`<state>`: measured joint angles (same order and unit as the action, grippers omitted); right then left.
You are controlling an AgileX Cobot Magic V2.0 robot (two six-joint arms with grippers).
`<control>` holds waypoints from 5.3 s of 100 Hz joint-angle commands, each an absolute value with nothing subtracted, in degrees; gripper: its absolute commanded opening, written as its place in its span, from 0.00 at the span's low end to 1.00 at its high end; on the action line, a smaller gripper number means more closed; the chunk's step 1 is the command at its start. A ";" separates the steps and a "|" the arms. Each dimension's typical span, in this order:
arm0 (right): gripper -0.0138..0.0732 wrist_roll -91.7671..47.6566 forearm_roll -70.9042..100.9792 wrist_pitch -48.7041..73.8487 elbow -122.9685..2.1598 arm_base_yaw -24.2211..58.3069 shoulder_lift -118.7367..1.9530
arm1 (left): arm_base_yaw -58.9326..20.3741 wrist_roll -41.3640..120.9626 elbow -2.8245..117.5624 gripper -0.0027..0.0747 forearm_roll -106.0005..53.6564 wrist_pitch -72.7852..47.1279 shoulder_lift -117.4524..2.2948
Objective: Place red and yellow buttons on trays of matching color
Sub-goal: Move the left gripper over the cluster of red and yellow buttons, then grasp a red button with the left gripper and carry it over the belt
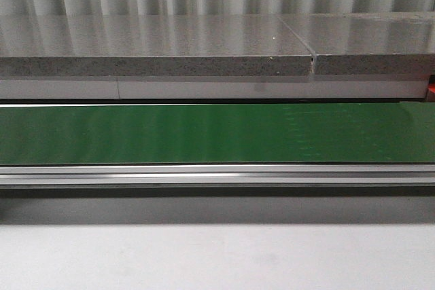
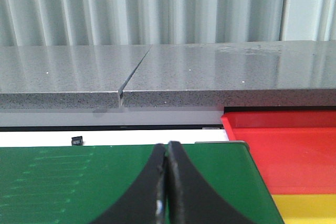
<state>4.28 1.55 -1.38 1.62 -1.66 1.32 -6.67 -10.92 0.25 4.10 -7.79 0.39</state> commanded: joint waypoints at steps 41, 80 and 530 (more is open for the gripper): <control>0.08 4.11 0.86 -6.06 1.66 -1.86 1.54 | -6.48 -10.91 -1.17 0.01 3.54 -0.41 1.93; 0.08 4.11 0.86 -6.06 1.66 -1.86 1.54 | -6.48 -11.10 18.41 0.01 0.00 -22.11 -5.07; 0.08 4.11 0.86 -6.06 1.66 -1.86 1.54 | 12.36 -30.75 49.73 0.01 17.54 -36.00 -60.85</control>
